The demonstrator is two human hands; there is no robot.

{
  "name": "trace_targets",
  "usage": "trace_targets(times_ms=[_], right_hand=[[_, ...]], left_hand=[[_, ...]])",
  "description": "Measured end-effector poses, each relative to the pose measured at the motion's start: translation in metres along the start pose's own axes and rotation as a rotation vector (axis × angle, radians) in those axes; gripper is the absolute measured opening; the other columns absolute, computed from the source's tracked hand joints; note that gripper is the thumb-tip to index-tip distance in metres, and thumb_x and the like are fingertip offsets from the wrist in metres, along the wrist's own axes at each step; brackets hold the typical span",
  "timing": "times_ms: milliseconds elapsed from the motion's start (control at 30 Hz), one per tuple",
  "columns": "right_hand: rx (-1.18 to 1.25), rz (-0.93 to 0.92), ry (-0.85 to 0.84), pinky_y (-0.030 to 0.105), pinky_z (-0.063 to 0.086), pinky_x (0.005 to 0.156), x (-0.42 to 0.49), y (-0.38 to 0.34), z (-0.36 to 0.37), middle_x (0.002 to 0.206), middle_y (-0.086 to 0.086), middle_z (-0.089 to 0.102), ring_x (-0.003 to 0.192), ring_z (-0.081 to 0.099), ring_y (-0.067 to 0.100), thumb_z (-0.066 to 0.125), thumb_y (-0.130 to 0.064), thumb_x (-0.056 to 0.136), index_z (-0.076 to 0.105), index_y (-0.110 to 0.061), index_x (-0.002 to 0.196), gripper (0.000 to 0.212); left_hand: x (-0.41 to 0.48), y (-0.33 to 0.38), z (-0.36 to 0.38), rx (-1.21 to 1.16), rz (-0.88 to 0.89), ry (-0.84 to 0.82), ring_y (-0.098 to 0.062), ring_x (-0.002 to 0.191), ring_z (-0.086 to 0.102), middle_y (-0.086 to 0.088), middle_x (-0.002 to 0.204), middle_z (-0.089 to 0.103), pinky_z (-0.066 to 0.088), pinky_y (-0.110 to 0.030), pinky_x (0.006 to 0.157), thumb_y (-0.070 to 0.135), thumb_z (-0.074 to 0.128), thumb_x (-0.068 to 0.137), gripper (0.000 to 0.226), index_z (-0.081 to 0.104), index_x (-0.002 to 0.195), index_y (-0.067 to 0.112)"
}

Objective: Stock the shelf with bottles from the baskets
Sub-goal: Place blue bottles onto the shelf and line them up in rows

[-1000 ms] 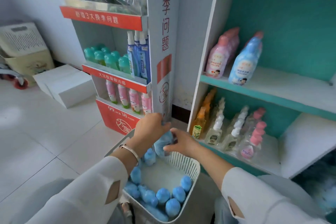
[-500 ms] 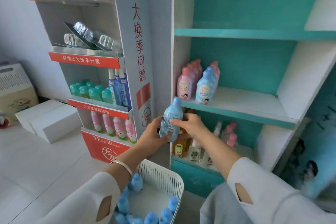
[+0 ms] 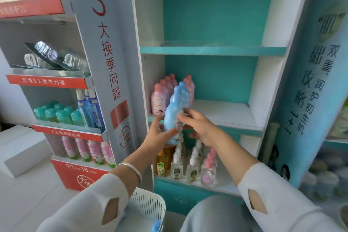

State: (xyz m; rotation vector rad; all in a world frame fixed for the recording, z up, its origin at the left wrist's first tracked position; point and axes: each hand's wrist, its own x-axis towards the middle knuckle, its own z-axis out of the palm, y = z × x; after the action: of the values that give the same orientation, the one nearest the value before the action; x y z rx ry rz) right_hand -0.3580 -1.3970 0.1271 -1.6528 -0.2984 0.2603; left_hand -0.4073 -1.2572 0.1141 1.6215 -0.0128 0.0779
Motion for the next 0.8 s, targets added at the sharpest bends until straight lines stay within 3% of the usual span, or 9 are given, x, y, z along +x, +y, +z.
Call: trace_targets(times_ms=[100,200,267,333,467,533,600,700,800], right_hand=[[0.059,0.06,-0.084,0.025,0.039,0.062,0.003,0.001,-0.028,0.091,-0.006,0.066,0.08,0.058,0.01,0.058,-0.027,0.092,0.058,-0.024,0.116,0.025],[0.084,0.048,-0.056,0.028,0.042,0.07,0.016,-0.001,-0.051,0.095,-0.003,0.068,0.088,0.059,0.014,0.062,-0.021,0.089,0.06,-0.023,0.109,0.021],[0.089,0.003,0.003,0.032,0.048,0.081,0.027,-0.004,-0.066,0.103,-0.001,0.066,0.096,0.06,0.015,0.064,-0.014,0.087,0.057,-0.02,0.11,0.025],[0.112,-0.04,0.079,0.033,0.052,0.083,0.038,-0.007,-0.081,0.103,0.002,0.065,0.093,0.062,0.017,0.066,-0.006,0.084,0.054,-0.014,0.109,0.028],[-0.02,-0.07,0.309,0.038,0.053,0.083,0.073,-0.004,-0.109,0.11,0.008,0.063,0.096,0.061,0.022,0.073,-0.008,0.08,0.052,-0.009,0.112,0.038],[-0.127,-0.072,0.407,0.036,0.052,0.078,0.097,0.003,-0.123,0.11,0.008,0.063,0.096,0.061,0.024,0.077,-0.014,0.076,0.052,-0.012,0.108,0.04],[-0.25,-0.054,0.483,0.041,0.053,0.083,0.12,0.009,-0.135,0.109,0.009,0.065,0.099,0.062,0.027,0.08,-0.021,0.072,0.053,-0.013,0.105,0.043],[-0.337,-0.042,0.538,0.038,0.051,0.085,0.151,0.015,-0.147,0.109,0.01,0.064,0.101,0.061,0.028,0.081,-0.02,0.072,0.055,-0.007,0.11,0.048],[-0.388,-0.054,0.515,0.037,0.048,0.083,0.179,0.019,-0.155,0.11,0.011,0.065,0.102,0.061,0.028,0.081,-0.018,0.072,0.055,-0.005,0.111,0.049]], left_hand=[[0.011,0.009,0.015,-0.086,0.004,-0.036,-0.021,0.086,0.066,-0.008,0.106,0.061,0.059,-0.036,0.071,0.017,0.059,0.089,0.038,0.038,0.12,0.019],[0.028,0.017,0.033,-0.077,0.012,-0.07,-0.018,0.084,0.064,-0.003,0.102,0.06,0.055,-0.04,0.078,0.013,0.053,0.093,0.026,0.042,0.115,0.021],[0.043,0.025,0.047,0.011,0.042,-0.07,-0.014,0.084,0.062,0.004,0.098,0.058,0.054,-0.036,0.081,0.011,0.05,0.094,0.025,0.044,0.117,0.021],[0.066,0.03,0.06,0.227,0.099,-0.041,-0.016,0.094,0.058,0.004,0.104,0.056,0.049,-0.031,0.087,0.009,0.049,0.095,0.032,0.045,0.126,0.017],[0.114,0.026,0.087,0.543,0.15,-0.032,-0.029,0.116,0.052,-0.01,0.126,0.053,0.045,-0.04,0.099,0.0,0.046,0.084,0.054,0.04,0.136,0.013],[0.132,0.02,0.099,0.592,0.139,-0.055,-0.032,0.112,0.052,-0.013,0.12,0.054,0.045,-0.039,0.094,-0.002,0.043,0.081,0.049,0.044,0.128,0.013],[0.146,0.014,0.106,0.646,0.146,-0.097,-0.032,0.113,0.049,-0.013,0.121,0.054,0.041,-0.034,0.09,-0.002,0.042,0.081,0.05,0.044,0.128,0.015],[0.169,0.006,0.11,0.714,0.131,-0.14,-0.028,0.128,0.04,-0.011,0.138,0.043,0.037,-0.025,0.092,0.003,0.044,0.088,0.057,0.032,0.142,0.017],[0.194,0.001,0.113,0.707,0.105,-0.101,-0.029,0.124,0.047,-0.013,0.137,0.047,0.042,-0.029,0.092,0.004,0.044,0.088,0.054,0.035,0.141,0.014]])
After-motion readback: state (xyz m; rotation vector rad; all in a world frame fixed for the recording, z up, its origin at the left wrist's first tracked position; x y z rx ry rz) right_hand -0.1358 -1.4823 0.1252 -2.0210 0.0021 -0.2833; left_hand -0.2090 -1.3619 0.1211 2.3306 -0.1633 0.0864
